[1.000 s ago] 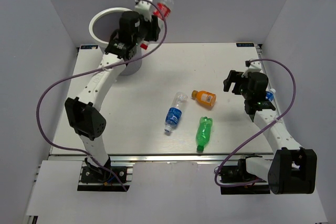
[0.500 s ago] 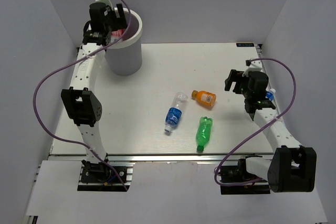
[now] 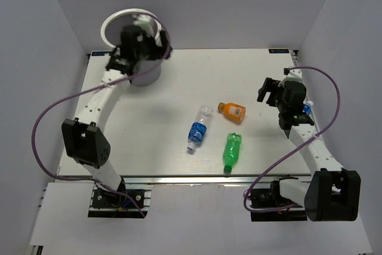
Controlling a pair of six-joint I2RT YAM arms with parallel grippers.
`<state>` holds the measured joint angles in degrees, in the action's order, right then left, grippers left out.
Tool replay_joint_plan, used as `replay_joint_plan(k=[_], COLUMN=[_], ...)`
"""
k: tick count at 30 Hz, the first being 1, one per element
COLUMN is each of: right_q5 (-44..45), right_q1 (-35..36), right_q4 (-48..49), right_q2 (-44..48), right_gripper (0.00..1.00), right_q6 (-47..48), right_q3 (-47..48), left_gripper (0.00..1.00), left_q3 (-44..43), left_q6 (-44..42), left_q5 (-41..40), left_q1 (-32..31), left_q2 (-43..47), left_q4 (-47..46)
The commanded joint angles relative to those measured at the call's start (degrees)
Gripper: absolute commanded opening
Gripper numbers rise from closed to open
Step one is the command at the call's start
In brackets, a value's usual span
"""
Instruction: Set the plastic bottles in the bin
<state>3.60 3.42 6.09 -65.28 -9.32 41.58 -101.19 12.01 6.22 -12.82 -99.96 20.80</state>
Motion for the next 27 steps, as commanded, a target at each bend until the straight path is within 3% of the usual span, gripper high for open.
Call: replay_joint_plan(k=[1, 5, 14, 24, 26, 27], right_q5=[6.24, 11.51, 6.87, 6.60, 7.47, 7.57], right_q1=[-0.34, -0.70, -0.78, -0.70, -0.78, -0.78], right_q4=[-0.89, -3.36, -3.45, -7.74, -7.76, -7.58], right_q2=[1.03, 0.41, 3.57, 10.07, 10.78, 11.39], right_gripper=[0.89, 0.89, 0.89, 0.89, 0.89, 0.89], right_q6=[-3.94, -8.78, -14.76, -19.07, -18.98, -18.89], right_q3=[1.74, 2.01, -3.26, -8.09, -8.97, -9.06], left_gripper=[0.98, 0.98, 0.98, 0.98, 0.96, 0.89], left_q3=[13.58, 28.97, 42.37, 43.62, 42.30, 42.13], left_q6=[-0.07, 6.18, 12.33, 14.36, 14.18, 14.09], left_q5=[-0.25, 5.82, 3.88, 3.11, 1.08, 0.90], left_q1=[-12.02, -16.08, -27.43, -31.74, -32.36, -32.36], left_q2=[7.67, 12.15, 10.93, 4.62, 3.03, 1.80], left_q4=[-1.46, -7.51, -10.59, -16.93, -15.96, -15.79])
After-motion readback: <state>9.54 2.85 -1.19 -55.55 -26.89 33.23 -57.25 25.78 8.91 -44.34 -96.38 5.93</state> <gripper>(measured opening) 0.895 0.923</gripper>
